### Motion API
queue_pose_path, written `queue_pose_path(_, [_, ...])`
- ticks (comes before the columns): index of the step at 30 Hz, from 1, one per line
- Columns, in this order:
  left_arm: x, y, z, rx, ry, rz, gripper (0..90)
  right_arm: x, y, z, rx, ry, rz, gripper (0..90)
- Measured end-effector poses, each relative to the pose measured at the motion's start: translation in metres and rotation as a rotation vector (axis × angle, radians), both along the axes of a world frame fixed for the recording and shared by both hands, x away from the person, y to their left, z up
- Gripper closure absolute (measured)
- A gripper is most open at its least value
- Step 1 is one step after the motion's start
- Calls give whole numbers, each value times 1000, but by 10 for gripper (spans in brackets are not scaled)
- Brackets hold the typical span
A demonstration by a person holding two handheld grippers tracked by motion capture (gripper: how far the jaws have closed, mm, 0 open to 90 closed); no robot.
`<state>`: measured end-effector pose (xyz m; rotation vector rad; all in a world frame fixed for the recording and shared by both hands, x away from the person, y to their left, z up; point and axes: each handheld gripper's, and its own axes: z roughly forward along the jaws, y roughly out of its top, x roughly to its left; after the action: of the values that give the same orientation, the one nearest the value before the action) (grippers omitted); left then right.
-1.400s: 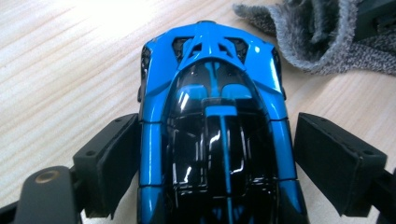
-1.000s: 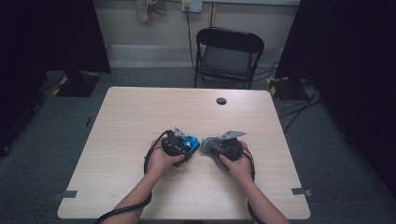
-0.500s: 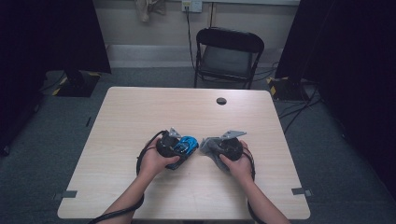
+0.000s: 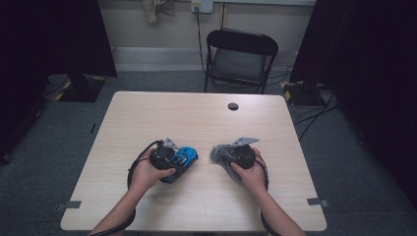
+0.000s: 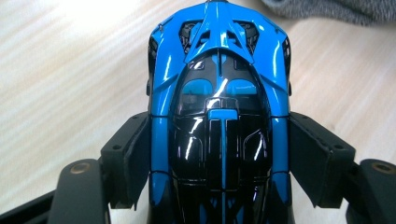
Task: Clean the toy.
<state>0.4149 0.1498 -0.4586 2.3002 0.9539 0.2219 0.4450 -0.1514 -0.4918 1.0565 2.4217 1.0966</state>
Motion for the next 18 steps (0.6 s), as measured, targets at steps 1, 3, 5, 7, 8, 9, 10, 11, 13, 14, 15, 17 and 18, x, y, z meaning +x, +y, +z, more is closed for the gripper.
queue_pose_path(1, [-3,3,-2,15,2,-1,281,0,0,0,-2,0,1,708])
queue_pose_path(3, [-5,5,-4,23,4,-4,281,0,0,0,-3,0,1,708])
queue_pose_path(5, [-7,7,-8,24,18,-1,281,0,1,0,-4,-2,-2,708])
queue_pose_path(7, [-9,8,-11,20,13,-2,281,0,1,0,-7,-2,-4,709])
queue_pose_path(8, [-9,8,-11,20,13,-2,281,0,1,1,-9,-1,-4,709])
queue_pose_path(9, [-10,8,-12,22,0,-3,281,0,2,1,-11,1,-6,710])
queue_pose_path(10, [-11,7,-13,29,-9,-3,281,0,2,1,-13,3,-6,711])
queue_pose_path(11, [-11,7,-13,29,-9,-3,281,1,2,2,-15,7,-6,712])
queue_pose_path(13, [-12,6,-15,38,-15,-14,281,1,3,4,-18,13,-9,714])
queue_pose_path(14, [-12,6,-15,39,-16,-16,281,1,3,5,-21,10,-10,715])
queue_pose_path(15, [-12,6,-15,35,-17,-16,281,1,5,11,-2,5,-2,717])
queue_pose_path(17, [-12,7,-16,14,-17,-7,281,1,9,18,8,-8,8,717])
queue_pose_path(18, [-12,7,-16,14,-17,-7,281,1,11,21,12,-10,13,717])
